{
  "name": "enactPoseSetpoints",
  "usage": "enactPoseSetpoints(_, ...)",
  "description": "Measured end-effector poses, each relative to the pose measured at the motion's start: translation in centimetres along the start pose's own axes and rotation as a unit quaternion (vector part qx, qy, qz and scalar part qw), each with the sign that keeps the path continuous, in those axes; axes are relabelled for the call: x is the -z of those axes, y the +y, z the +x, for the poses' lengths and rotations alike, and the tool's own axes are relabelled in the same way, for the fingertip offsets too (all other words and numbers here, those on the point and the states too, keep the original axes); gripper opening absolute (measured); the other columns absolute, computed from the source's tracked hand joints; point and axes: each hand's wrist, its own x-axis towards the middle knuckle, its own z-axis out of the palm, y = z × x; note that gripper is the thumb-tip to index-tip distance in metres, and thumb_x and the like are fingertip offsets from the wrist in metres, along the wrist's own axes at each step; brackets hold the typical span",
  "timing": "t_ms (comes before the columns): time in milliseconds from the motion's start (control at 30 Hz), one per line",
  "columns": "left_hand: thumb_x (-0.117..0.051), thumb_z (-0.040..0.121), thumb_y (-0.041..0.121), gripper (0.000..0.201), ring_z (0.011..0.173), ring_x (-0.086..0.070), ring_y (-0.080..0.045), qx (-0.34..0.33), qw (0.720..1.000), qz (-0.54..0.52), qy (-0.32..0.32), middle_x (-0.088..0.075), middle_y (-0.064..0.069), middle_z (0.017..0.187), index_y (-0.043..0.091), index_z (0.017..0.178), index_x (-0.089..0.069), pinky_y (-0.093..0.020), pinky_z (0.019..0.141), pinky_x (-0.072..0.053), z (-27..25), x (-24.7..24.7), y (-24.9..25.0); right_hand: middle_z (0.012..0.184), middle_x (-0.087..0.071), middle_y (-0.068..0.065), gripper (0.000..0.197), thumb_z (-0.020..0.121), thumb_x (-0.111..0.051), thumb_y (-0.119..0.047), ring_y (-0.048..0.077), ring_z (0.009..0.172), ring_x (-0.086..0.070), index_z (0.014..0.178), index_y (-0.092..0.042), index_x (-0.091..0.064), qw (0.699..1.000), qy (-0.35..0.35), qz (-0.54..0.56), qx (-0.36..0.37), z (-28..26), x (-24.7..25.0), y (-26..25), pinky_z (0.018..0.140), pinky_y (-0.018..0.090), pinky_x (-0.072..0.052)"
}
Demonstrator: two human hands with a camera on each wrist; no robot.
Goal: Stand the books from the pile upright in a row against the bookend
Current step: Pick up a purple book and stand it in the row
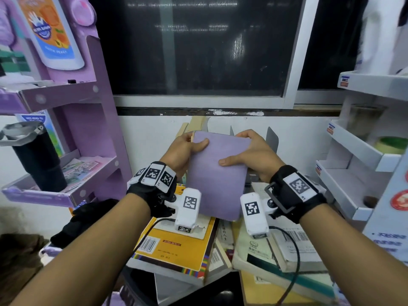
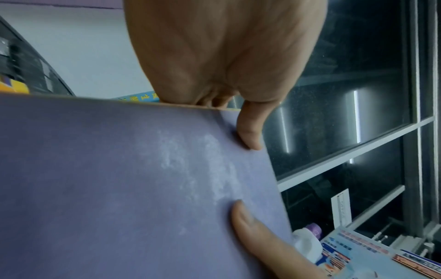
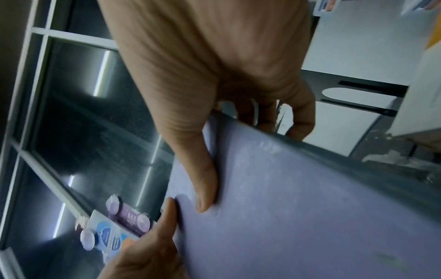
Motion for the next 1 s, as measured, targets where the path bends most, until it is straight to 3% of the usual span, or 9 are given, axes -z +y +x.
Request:
enactPoseSetpoints(133, -0.056, 0.092, 0.007, 0.043, 0.093, -0.066, -0.023, -0.021, 0.999, -0.043, -0.022, -0.063, -0.014, 0.116, 0.003, 0.134, -0.046, -0.027, 0.069, -0.057, 0.2, 1.1, -1.0, 0.109, -0.062, 0.004, 0.059, 0.058, -0.091, -0.032, 0.027, 0.098, -0.065, 0.102, -0.029, -0.052, 0.994, -0.053, -0.086, 0.027, -0.3, 0.4, -1.2, 0.085, 0.048, -0.056)
enactPoseSetpoints(267, -0.061, 0.088, 0.01, 0.052, 0.099, -0.065, -0.018, -0.038, 0.996, -0.068, -0.048, -0.063, -0.008, 0.116, 0.011, 0.137, -0.044, -0.025, 0.079, -0.055, 0.2, 1.4, -1.5, 0.11, -0.064, 0.009, 0.051, 0.073, -0.083, -0.03, 0.03, 0.097, -0.067, 0.114, -0.026, -0.051, 0.975, -0.148, -0.164, 0.032, -0.8, 1.3, -2.5, 0.086, 0.049, -0.056)
enactPoseSetpoints(367, -0.066, 0.079, 0.017, 0.06, 0.094, -0.067, -0.016, -0.042, 0.994, -0.076, -0.063, -0.066, -0.007, 0.109, 0.017, 0.135, -0.047, -0.026, 0.077, -0.056, 0.4, 1.4, -1.7, 0.109, -0.066, 0.012, 0.049, 0.075, -0.081, -0.028, 0.029, 0.096, -0.068, 0.114, -0.024, -0.052, 0.966, -0.174, -0.186, 0.047, -1.1, 1.4, -2.7, 0.086, 0.048, -0.056)
enactPoseSetpoints(467, -0.066, 0.084, 0.016, 0.057, 0.094, -0.067, -0.018, -0.052, 0.994, -0.073, -0.063, -0.067, -0.008, 0.107, 0.018, 0.137, -0.047, -0.03, 0.083, -0.057, 0.5, 1.5, -2.1, 0.104, -0.067, 0.005, 0.049, 0.071, -0.084, -0.035, 0.025, 0.093, -0.068, 0.11, -0.027, -0.055, 0.965, -0.149, -0.206, 0.068, -1.1, 1.3, -2.6, 0.085, 0.045, -0.056)
enactPoseSetpoints(600, -0.064, 0.079, 0.022, 0.055, 0.091, -0.067, -0.019, -0.058, 0.993, -0.074, -0.07, -0.068, -0.008, 0.103, 0.017, 0.132, -0.051, -0.032, 0.082, -0.057, 0.6, 1.6, -2.3, 0.11, -0.064, -0.007, 0.051, 0.069, -0.084, -0.04, 0.013, 0.098, -0.063, 0.113, -0.031, -0.061, 0.963, -0.122, -0.219, 0.103, -1.2, 0.8, -2.5, 0.089, 0.035, -0.053)
enactPoseSetpoints(667, -0.063, 0.086, 0.016, 0.045, 0.084, -0.067, -0.016, -0.063, 0.994, -0.063, -0.065, -0.067, -0.009, 0.097, 0.013, 0.129, -0.052, -0.028, 0.076, -0.057, 0.7, 1.7, -2.1, 0.109, -0.065, -0.01, 0.05, 0.069, -0.084, -0.04, 0.009, 0.098, -0.062, 0.113, -0.031, -0.063, 0.961, -0.104, -0.226, 0.124, -1.4, 0.5, -2.4, 0.086, 0.028, -0.052)
enactPoseSetpoints(800, -0.054, 0.094, 0.016, 0.027, 0.075, -0.065, -0.012, -0.07, 0.996, -0.006, -0.063, -0.064, -0.007, 0.093, 0.014, 0.121, -0.056, -0.023, 0.063, -0.055, 0.9, 2.0, -1.3, 0.097, -0.07, -0.009, 0.04, 0.069, -0.083, -0.038, 0.008, 0.087, -0.066, 0.104, -0.03, -0.067, 0.966, -0.063, -0.207, 0.145, -1.7, 0.0, -2.4, 0.077, 0.026, -0.054)
enactPoseSetpoints(933, -0.061, 0.091, 0.021, 0.034, 0.097, -0.063, -0.012, -0.097, 0.99, 0.078, -0.058, -0.064, -0.006, 0.113, 0.016, 0.124, -0.057, -0.019, 0.08, -0.051, 1.5, 2.3, -0.3, 0.09, -0.069, -0.01, 0.032, 0.072, -0.081, -0.036, 0.002, 0.08, -0.064, 0.099, -0.029, -0.065, 0.958, -0.039, -0.226, 0.17, -2.1, 0.3, -3.0, 0.061, 0.007, -0.046)
enactPoseSetpoints(1000, -0.062, 0.09, 0.016, 0.035, 0.108, -0.059, -0.012, -0.135, 0.986, 0.093, -0.021, -0.062, -0.007, 0.122, 0.012, 0.124, -0.057, -0.019, 0.09, -0.048, 2.1, 2.6, 0.2, 0.089, -0.068, -0.008, 0.031, 0.073, -0.08, -0.037, 0.002, 0.079, -0.062, 0.098, -0.028, -0.064, 0.952, -0.02, -0.248, 0.179, -2.2, 0.7, -3.6, 0.06, 0.007, -0.045)
